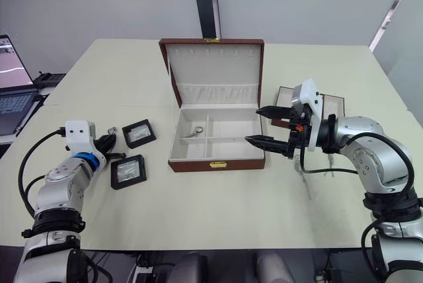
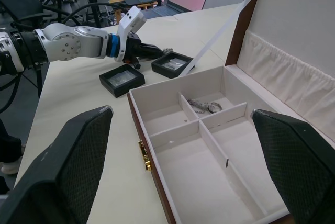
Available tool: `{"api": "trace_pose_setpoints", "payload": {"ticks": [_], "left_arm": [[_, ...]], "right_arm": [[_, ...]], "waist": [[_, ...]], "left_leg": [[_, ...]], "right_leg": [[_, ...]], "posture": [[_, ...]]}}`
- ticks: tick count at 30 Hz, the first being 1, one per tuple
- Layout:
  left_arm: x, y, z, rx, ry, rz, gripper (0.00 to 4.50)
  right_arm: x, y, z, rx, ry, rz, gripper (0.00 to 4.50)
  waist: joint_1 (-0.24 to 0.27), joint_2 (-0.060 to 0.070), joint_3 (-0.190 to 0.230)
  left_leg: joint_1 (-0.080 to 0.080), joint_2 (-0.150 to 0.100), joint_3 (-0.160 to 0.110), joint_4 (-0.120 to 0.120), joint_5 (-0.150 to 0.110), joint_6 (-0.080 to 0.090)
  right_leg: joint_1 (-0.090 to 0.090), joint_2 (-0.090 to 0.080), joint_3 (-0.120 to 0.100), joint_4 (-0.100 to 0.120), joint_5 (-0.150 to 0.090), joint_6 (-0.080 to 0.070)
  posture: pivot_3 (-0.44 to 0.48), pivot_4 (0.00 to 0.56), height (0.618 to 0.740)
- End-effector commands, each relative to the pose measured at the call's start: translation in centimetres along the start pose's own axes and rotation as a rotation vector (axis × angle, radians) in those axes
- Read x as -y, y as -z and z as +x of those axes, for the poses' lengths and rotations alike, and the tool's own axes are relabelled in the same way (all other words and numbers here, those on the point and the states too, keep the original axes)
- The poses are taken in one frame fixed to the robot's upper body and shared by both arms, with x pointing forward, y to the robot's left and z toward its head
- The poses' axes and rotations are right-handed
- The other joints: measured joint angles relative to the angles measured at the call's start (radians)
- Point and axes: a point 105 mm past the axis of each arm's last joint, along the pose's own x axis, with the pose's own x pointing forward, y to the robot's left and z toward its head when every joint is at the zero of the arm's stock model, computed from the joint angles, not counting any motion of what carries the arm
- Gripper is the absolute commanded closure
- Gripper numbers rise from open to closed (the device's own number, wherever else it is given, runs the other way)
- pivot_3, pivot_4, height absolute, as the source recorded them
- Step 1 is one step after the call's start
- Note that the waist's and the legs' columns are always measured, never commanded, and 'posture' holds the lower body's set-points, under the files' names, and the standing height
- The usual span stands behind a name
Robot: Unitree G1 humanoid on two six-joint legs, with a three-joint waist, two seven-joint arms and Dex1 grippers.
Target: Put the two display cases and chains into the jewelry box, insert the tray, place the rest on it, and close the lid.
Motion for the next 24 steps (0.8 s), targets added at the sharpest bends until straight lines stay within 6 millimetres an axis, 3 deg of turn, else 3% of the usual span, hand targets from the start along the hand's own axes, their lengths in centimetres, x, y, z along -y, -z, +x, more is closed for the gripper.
{"api": "trace_pose_setpoints", "payload": {"ticks": [1, 10, 17, 24], "left_arm": [[-1.4, 2.2, -0.5, -0.073, -0.054, -0.022, 4.49], [-2.3, 0.2, -1.3, 0.019, -0.064, -0.07, 4.49], [-0.6, -2.5, -2.8, 0.09, 0.06, -0.013, 4.49], [1.7, -7.0, -5.2, 0.157, 0.217, 0.081, 4.49]], "right_arm": [[-0.5, -1.5, -0.4, 0.018, -0.014, -0.073, 0.0], [-0.9, -1.4, -0.5, 0.019, -0.031, -0.075, 0.0], [-0.8, -1.7, -0.7, 0.022, -0.023, -0.091, 0.0], [-0.6, -2.3, -1.5, 0.027, -0.001, -0.106, 0.0]], "waist": [[-0.002, 0.0, 0.0], [-0.012, 0.0, 0.0], [-0.008, -0.001, 0.001], [-0.006, -0.006, 0.004]], "left_leg": [[0.0, 0.0, 0.0, 0.0, 0.0, 0.0], [0.0, 0.0, 0.0, 0.0, 0.0, 0.0], [0.0, 0.0, 0.0, 0.0, 0.0, 0.0], [-0.002, 0.001, -0.001, 0.0, 0.0, 0.0]], "right_leg": [[0.0, 0.0, 0.0, 0.0, 0.0, 0.0], [0.0, 0.0, 0.0, 0.0, 0.0, 0.0], [0.0, 0.0, 0.0, 0.0, 0.0, 0.0], [0.0, 0.0, -0.001, -0.001, 0.0, -0.001]], "posture": [[0.0, 0.15, 0.74], [0.0, 0.15, 0.74], [0.0, 0.15, 0.74], [0.0, 0.15, 0.74]]}}
